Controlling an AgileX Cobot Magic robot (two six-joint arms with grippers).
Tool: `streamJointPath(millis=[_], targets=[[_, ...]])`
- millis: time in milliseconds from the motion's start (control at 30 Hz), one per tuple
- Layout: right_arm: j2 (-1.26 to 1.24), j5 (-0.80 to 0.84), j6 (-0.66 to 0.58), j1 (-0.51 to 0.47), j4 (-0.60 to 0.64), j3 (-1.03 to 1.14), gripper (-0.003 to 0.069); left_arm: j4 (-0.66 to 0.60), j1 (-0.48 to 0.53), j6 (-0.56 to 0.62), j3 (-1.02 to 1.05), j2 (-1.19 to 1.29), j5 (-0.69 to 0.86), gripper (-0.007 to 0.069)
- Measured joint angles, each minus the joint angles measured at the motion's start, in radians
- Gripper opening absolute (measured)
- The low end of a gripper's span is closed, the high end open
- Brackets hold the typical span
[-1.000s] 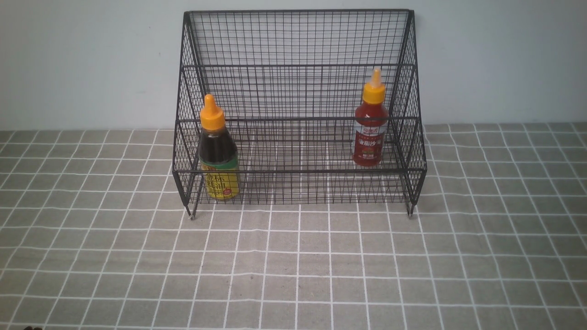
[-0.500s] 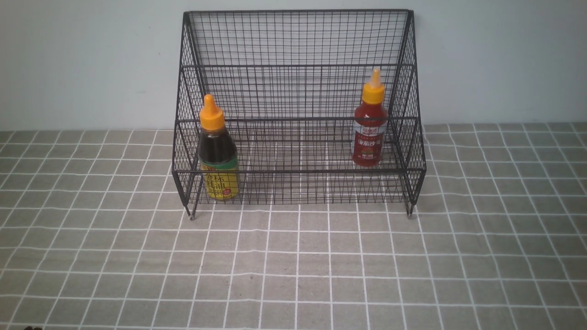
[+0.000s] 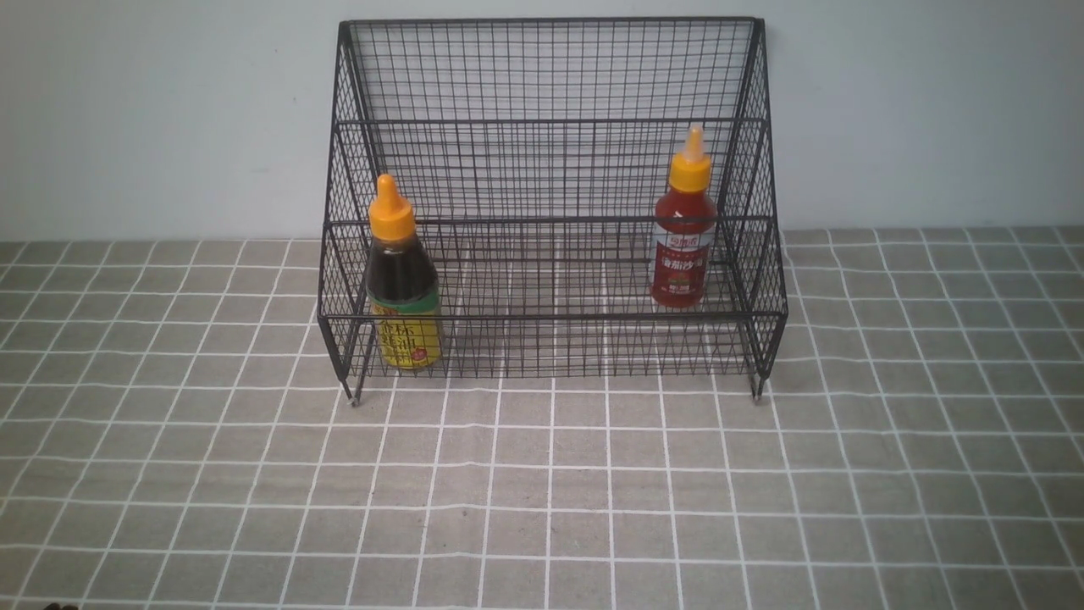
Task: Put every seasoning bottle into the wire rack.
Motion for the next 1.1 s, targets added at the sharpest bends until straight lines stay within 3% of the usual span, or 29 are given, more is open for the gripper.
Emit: streamJointPath(millis=[267,1100], targets=[[0.0,0.034,-0.001,-0.051,0.014,-0.002,-0.0012,0.0,0.0,0.002,0.0,0.0,0.0,-0.0007],[0.0,0.038,-0.001,-0.053,0.023,-0.002,-0.0012,0.0,0.0,0.002,0.0,0.0,0.0,-0.0007]])
